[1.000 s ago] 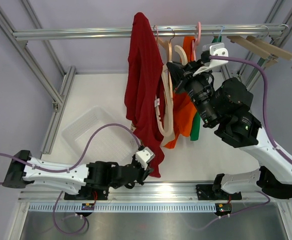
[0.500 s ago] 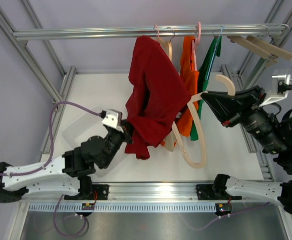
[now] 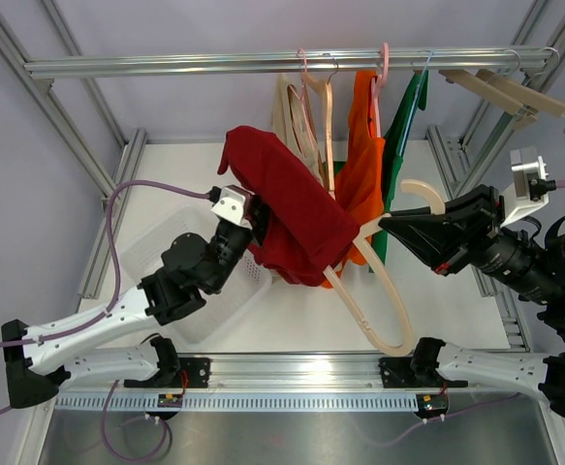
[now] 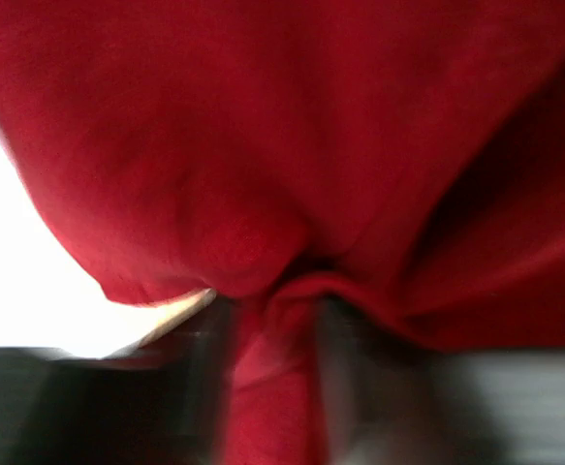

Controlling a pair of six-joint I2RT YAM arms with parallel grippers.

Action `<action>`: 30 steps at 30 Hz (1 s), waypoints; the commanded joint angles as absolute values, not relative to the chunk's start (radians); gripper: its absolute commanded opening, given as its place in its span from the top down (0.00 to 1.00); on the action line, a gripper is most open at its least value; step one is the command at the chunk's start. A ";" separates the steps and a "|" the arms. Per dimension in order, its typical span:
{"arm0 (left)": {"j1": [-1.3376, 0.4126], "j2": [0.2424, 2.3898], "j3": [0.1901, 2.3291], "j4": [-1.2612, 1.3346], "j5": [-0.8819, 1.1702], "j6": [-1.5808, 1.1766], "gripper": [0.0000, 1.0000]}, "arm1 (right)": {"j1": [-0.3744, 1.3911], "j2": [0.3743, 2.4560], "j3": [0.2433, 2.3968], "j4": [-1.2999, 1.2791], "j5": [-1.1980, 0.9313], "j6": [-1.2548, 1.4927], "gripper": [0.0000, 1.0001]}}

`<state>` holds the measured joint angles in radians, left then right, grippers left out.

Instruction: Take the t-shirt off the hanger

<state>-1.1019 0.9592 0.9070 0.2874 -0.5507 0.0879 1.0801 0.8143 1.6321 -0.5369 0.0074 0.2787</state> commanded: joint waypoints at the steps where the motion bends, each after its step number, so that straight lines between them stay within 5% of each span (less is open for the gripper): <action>1: -1.092 0.960 0.966 0.419 -0.491 0.141 1.00 | 1.078 0.790 1.652 -0.495 -0.061 0.295 1.00; 11: -1.069 0.897 1.009 0.361 -0.577 0.166 1.00 | 1.077 0.706 1.589 -0.552 0.087 0.296 1.00; 21: -1.028 1.075 1.604 0.095 -0.546 0.336 1.00 | 1.077 0.578 1.402 -0.750 0.046 0.451 1.00; 30: -0.901 1.160 1.853 -0.024 -0.595 0.442 1.00 | 1.077 0.509 1.333 -0.876 -0.026 0.494 1.00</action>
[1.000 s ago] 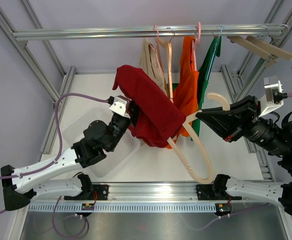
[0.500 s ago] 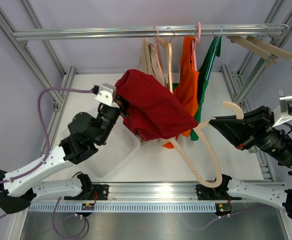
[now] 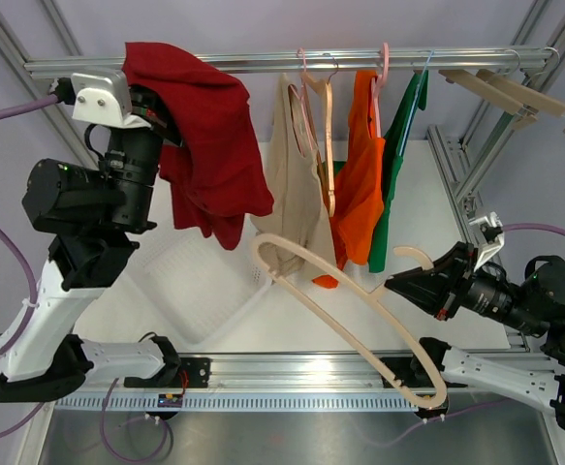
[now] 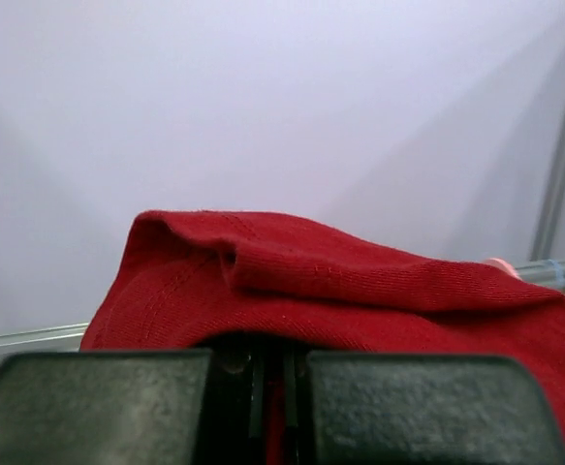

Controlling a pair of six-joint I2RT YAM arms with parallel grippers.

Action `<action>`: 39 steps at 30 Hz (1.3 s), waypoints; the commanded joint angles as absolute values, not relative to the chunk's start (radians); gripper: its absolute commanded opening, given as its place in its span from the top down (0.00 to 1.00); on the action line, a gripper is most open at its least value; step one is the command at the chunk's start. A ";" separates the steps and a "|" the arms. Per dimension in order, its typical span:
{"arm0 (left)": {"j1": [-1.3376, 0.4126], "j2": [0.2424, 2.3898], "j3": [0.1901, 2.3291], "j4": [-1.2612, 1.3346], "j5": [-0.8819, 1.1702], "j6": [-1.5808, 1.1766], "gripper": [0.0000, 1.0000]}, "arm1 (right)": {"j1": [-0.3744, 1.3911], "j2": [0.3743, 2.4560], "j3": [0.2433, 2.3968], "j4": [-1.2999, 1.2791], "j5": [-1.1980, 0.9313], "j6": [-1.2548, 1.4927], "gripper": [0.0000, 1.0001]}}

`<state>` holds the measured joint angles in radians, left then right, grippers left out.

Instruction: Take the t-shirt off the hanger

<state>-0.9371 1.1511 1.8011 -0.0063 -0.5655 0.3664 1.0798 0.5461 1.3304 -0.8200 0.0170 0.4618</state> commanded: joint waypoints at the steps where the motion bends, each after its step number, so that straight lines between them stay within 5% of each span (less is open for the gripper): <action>1: -0.888 1.152 1.852 -0.032 -0.594 0.425 1.00 | 1.077 0.493 1.338 -0.887 -0.012 0.495 1.00; 8: -0.784 1.083 1.741 -0.079 -0.575 0.355 1.00 | 1.077 0.486 1.370 -0.896 0.130 0.457 1.00; 18: -0.718 0.807 1.264 -0.074 -0.673 0.091 1.00 | 1.077 0.581 1.376 -0.847 0.163 0.404 1.00; 31: -0.718 0.586 0.878 -0.419 -0.916 -0.184 1.00 | 1.077 0.859 1.506 -0.729 0.362 0.281 1.00; 39: -0.718 0.627 0.810 -0.509 -0.870 -0.262 0.83 | 1.077 1.098 1.650 -0.658 0.428 0.212 1.00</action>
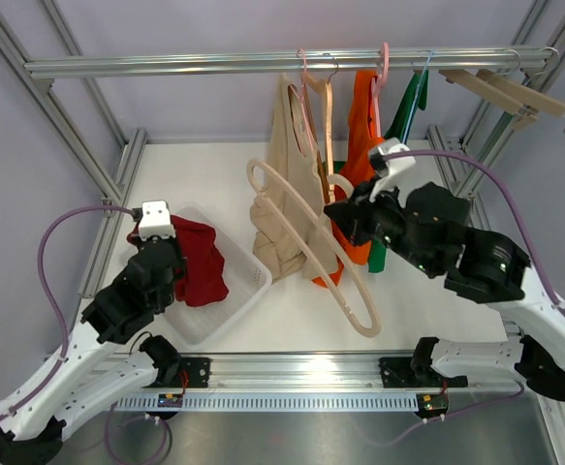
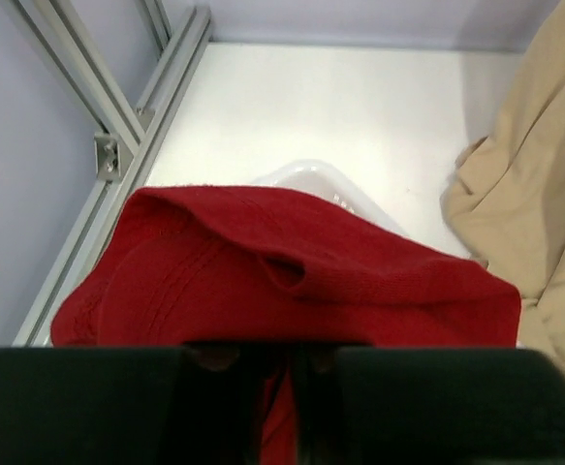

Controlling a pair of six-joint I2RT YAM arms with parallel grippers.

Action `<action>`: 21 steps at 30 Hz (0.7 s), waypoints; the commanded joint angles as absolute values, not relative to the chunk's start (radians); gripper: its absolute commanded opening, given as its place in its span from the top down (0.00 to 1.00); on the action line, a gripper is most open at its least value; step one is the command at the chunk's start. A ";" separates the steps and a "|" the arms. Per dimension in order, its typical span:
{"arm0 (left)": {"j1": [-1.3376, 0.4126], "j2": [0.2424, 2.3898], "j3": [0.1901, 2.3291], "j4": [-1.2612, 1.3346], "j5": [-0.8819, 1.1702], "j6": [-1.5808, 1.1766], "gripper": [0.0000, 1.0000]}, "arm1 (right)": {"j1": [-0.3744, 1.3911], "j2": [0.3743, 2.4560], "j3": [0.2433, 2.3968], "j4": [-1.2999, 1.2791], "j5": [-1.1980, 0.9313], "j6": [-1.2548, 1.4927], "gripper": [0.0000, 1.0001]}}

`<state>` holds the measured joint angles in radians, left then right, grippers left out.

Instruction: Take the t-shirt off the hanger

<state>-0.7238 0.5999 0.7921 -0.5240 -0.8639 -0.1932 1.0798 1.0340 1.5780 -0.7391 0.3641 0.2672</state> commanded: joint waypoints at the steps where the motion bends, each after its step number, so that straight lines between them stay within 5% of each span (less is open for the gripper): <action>1: -0.718 0.641 0.822 -0.517 -0.873 -0.267 0.77 | 1.077 1.120 1.666 -0.654 0.426 0.207 1.00; 3: -0.715 0.663 0.828 -0.522 -0.862 -0.267 0.61 | 1.077 1.184 1.709 -0.635 0.429 0.186 1.00; 4: -0.709 0.679 0.840 -0.522 -0.844 -0.268 0.38 | 1.077 1.209 1.727 -0.631 0.449 0.177 1.00; 7: -0.683 0.692 0.879 -0.520 -0.790 -0.270 0.05 | 1.077 1.304 1.804 -0.623 0.501 0.137 1.00; 16: -0.678 0.588 0.957 -0.646 -0.594 -0.389 0.01 | 1.077 1.537 1.986 -0.559 0.577 0.051 1.00; 21: -0.678 0.523 0.977 -0.643 -0.336 -0.518 0.13 | 1.075 1.664 2.135 -0.541 0.609 0.009 1.00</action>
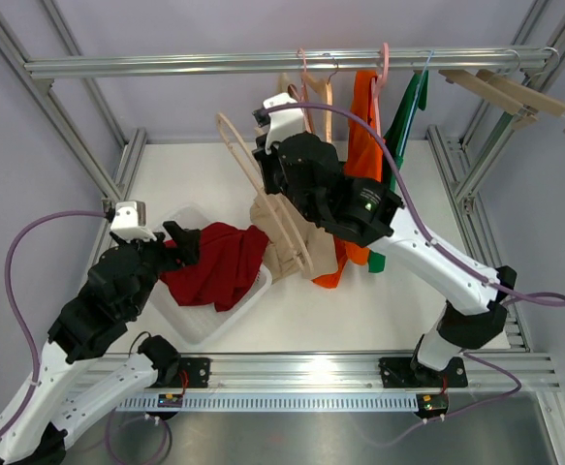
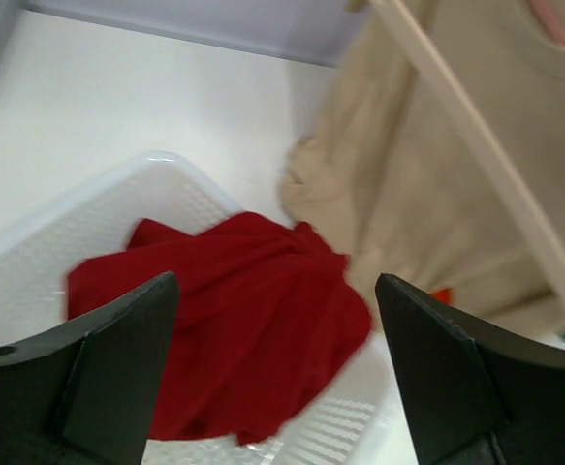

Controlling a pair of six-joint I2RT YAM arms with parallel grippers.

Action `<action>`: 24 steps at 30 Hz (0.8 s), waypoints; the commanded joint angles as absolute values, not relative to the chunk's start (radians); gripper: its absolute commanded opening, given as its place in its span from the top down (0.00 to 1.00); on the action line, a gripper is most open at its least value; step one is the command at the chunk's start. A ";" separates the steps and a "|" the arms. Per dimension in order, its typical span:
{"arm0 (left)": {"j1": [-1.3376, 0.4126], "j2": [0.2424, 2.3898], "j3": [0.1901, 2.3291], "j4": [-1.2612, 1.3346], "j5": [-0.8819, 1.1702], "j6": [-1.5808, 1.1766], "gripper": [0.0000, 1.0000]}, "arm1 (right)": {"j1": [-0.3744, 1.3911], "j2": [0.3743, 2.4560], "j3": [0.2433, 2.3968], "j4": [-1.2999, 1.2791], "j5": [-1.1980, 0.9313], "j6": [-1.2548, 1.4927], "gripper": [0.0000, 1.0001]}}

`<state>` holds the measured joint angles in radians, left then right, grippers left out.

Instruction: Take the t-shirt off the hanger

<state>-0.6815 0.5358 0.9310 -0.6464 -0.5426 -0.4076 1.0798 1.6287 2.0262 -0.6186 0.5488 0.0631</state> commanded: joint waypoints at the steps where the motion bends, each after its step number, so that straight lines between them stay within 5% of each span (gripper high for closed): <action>1: -0.680 0.528 0.982 -0.632 -0.230 -0.538 0.15 | 1.074 1.684 2.163 -0.546 0.612 0.008 1.00; 8: -0.680 0.540 0.931 -0.401 0.055 -0.633 0.32 | 1.062 1.889 2.454 -0.563 0.666 0.008 1.00; 13: -0.680 0.633 0.960 -0.289 0.167 -0.643 0.31 | 1.051 1.970 2.577 -0.585 0.672 0.006 1.00; 24: -0.715 0.788 0.931 -0.035 0.227 -0.669 0.29 | 1.049 1.930 2.482 -0.526 0.654 0.047 1.00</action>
